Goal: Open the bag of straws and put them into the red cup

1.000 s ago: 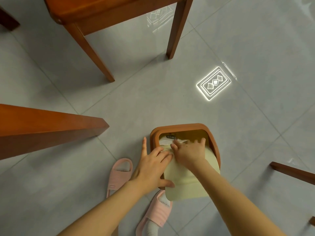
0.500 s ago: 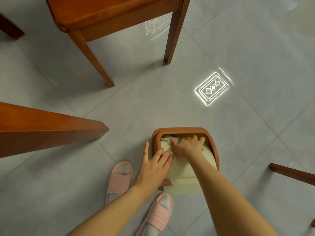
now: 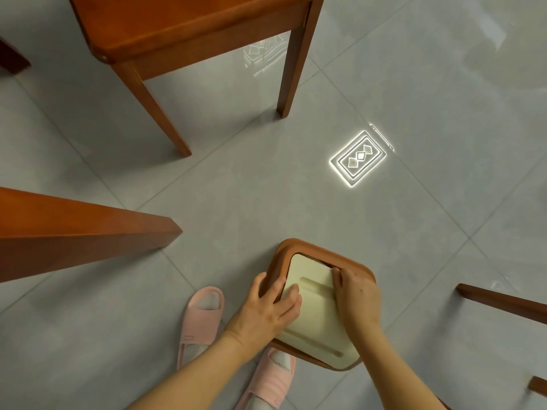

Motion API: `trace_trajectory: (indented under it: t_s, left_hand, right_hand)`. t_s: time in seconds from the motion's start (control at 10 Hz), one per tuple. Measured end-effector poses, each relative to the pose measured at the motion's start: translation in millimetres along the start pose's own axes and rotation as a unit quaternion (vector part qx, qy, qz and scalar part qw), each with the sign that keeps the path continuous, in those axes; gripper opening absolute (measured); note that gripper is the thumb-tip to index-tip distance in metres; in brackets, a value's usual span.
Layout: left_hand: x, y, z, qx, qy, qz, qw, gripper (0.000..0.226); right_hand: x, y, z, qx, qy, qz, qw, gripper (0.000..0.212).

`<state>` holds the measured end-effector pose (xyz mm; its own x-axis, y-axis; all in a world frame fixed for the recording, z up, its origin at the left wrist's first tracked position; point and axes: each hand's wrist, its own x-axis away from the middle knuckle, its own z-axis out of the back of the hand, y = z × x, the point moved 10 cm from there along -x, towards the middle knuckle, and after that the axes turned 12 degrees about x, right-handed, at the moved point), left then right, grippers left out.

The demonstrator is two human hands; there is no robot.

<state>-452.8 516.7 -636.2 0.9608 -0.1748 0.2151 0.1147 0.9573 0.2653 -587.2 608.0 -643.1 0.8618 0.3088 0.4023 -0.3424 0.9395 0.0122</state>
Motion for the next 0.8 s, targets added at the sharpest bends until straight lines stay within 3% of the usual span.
trace_trajectory:
  t_s: [0.2, 0.3, 0.5, 0.6, 0.8]
  left_hand:
    - [-18.0, -31.2, 14.9, 0.032, -0.022, 0.076, 0.996, 0.091]
    - [-27.1, -38.8, 10.1, 0.05, -0.075, 0.086, 0.992, 0.093]
    - [-25.4, -21.7, 6.0, 0.086, -0.132, 0.089, 0.984, 0.082]
    - [-32.1, -10.8, 18.1, 0.09, -0.147, 0.07, 0.982, 0.083]
    - [-22.8, -13.6, 56.5, 0.079, -0.155, 0.103, 0.979, 0.082]
  right_hand:
    - [19.6, 0.6, 43.1, 0.001, 0.12, 0.033, 0.992, 0.024]
    - [18.1, -14.9, 59.5, 0.02, 0.128, 0.077, 0.989, 0.022]
    - [34.9, -22.0, 18.6, 0.109, -0.038, 0.121, 0.986, 0.059]
    - [41.7, -15.4, 16.7, 0.121, -0.059, 0.117, 0.984, 0.066]
    - [54.1, -22.7, 75.1, 0.124, -0.001, 0.135, 0.983, 0.062]
